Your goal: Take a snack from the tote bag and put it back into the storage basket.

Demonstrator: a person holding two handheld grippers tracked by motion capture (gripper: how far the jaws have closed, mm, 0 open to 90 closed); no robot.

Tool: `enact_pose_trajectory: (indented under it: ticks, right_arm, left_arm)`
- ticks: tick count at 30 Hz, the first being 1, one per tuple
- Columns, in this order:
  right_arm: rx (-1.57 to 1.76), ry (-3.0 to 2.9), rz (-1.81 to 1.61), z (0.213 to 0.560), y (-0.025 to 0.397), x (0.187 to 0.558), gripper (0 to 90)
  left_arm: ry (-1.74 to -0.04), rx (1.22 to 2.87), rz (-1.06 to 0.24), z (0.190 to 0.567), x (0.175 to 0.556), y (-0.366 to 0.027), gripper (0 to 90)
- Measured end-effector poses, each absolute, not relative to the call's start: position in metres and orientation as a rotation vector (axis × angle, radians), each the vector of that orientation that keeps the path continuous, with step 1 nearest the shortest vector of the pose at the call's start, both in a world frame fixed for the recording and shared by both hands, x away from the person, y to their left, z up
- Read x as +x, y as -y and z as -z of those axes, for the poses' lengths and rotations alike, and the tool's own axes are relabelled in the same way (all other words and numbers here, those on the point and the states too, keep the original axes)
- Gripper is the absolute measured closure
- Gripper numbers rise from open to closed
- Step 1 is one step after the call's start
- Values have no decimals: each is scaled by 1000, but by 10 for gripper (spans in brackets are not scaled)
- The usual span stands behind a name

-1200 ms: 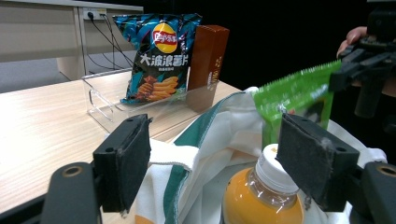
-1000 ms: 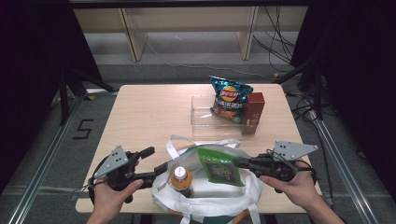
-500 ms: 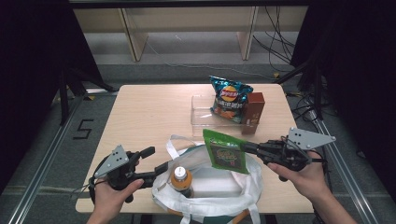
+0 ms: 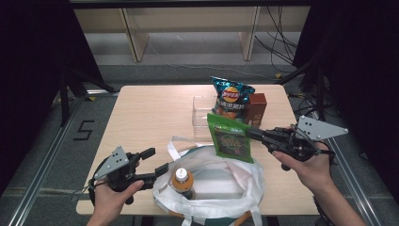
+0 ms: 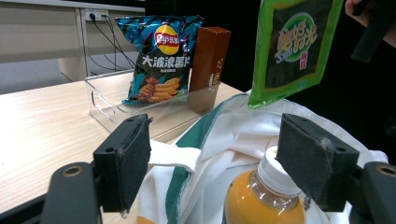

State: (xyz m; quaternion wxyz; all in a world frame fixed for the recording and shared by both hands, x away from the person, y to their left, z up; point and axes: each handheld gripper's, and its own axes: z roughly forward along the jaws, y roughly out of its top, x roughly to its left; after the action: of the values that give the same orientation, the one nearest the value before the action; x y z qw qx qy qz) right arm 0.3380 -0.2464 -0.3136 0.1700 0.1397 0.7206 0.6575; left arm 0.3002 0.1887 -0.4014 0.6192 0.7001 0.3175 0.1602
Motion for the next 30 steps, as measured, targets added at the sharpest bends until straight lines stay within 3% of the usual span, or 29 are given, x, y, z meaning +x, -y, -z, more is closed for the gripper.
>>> enact_pose_trajectory:
  ticks: [11,30]
  right_arm:
    - [441,-1945,-1889,298,247,355,900]
    - [540,-1875,-1802,304,235,396,900]
  left_arm:
    - [-725,1610,-369,401,300,-188,252]
    - [-731,1605,-370,401,302,-189,252]
